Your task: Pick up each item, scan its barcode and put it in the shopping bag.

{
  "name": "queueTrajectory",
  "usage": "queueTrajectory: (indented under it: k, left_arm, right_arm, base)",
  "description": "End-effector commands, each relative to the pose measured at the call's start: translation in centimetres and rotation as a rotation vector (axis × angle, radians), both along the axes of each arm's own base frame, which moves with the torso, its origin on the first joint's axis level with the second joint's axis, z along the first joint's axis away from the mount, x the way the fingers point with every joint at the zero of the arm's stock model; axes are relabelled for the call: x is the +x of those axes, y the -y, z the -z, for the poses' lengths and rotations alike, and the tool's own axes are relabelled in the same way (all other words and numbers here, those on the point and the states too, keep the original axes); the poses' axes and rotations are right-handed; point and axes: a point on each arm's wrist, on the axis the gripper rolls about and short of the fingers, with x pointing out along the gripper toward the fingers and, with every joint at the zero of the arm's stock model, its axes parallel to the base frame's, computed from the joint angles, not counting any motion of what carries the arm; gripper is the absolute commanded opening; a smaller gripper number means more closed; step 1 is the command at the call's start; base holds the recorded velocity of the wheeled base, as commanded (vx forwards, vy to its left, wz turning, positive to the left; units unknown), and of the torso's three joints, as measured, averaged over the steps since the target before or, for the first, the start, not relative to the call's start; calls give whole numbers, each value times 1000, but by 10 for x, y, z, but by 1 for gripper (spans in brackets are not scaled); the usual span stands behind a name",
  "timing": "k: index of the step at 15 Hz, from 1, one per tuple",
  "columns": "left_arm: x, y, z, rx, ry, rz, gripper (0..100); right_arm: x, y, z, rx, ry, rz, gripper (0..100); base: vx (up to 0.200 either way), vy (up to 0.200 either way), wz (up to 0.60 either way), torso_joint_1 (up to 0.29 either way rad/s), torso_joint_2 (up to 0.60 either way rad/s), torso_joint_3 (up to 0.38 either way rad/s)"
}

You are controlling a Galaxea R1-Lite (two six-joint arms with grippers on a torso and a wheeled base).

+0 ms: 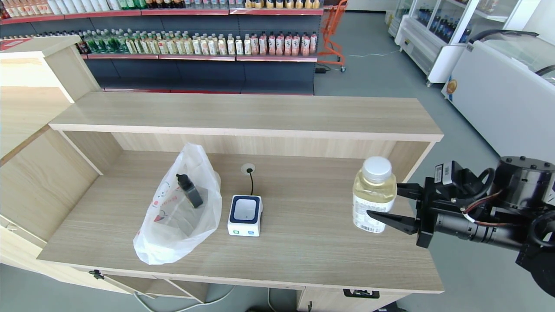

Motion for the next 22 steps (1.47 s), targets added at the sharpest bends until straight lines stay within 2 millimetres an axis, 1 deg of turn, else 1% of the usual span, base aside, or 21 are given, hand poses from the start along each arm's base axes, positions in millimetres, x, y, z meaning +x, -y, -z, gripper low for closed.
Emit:
queueTrajectory:
  k: [1, 7, 10, 12, 15, 17, 20, 21, 22]
  left_arm:
    - [0, 0, 0, -2, 1, 0, 100]
    - [0, 0, 0, 0, 1, 0, 100]
    - [0, 0, 0, 0, 1, 1, 100]
    - [0, 0, 0, 1, 1, 1, 100]
    - [0, 0, 0, 0, 1, 0, 100]
    - [0, 0, 0, 0, 1, 0, 100]
    - [0, 0, 0, 0, 1, 0, 100]
    - [0, 0, 0, 0, 1, 0, 100]
    - [0, 0, 0, 0, 1, 0, 100]
  right_arm:
    - [0, -2, 0, 0, -2, -6, 0]
    - [1, -2, 1, 0, -5, -7, 0]
    - [7, -2, 4, -3, -11, -1, 0]
    - [16, -3, 6, -4, -10, 0, 0]
    - [30, -4, 9, -9, -4, 12, 0]
    - [36, -6, 18, -32, -6, 11, 0]
    - [56, -9, 29, -32, 31, 12, 0]
    - [68, -11, 37, -27, 55, 12, 0]
    - [75, -11, 41, -25, 65, 17, 0]
  base:
    - [0, 200, 0, 2, 2, 2]
    - [0, 200, 0, 0, 8, 4]
    - [0, 200, 0, 2, 2, -1]
    - [0, 200, 0, 5, 0, 0]
    - [0, 0, 0, 0, 0, 0]
    - [0, 0, 0, 0, 0, 0]
    - [0, 0, 0, 0, 0, 0]
    - [0, 0, 0, 0, 0, 0]
    - [0, 0, 0, 0, 0, 0]
